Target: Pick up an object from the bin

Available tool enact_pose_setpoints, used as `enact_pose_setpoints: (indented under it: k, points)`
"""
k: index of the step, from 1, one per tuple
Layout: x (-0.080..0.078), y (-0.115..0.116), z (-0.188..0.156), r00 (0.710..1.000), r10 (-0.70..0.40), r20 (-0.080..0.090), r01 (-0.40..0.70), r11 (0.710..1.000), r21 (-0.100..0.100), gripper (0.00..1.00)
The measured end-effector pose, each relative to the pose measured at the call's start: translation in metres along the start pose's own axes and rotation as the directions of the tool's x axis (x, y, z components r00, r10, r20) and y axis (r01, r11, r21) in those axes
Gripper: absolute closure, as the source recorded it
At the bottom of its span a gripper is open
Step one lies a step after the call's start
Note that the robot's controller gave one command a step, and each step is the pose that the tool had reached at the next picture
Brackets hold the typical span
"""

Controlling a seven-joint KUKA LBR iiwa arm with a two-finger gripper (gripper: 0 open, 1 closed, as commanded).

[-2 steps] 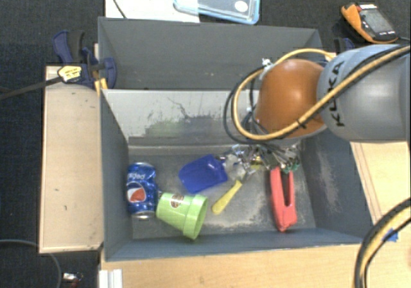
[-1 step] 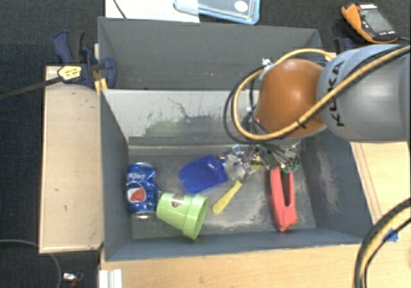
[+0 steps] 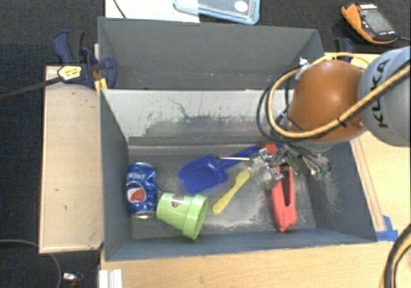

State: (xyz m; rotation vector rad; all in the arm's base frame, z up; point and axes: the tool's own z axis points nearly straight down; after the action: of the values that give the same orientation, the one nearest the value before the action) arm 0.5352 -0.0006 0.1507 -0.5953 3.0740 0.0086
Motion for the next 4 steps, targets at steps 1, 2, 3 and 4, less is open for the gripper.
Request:
enact_pose_setpoints:
  k: [1, 2, 3, 4]
  points:
    - [-0.031, 0.039, 0.034, 0.999, -0.045, 0.007, 0.045, 0.999, 0.003, 1.00]
    - [-0.028, 0.046, 0.037, 0.998, -0.059, 0.002, 0.059, 0.998, -0.006, 1.00]
    - [-0.004, -0.012, 0.031, 0.998, -0.058, 0.004, 0.058, 0.998, 0.003, 1.00]
    - [-0.026, 0.084, 0.073, 1.000, -0.028, 0.006, 0.028, 1.000, -0.006, 0.00]
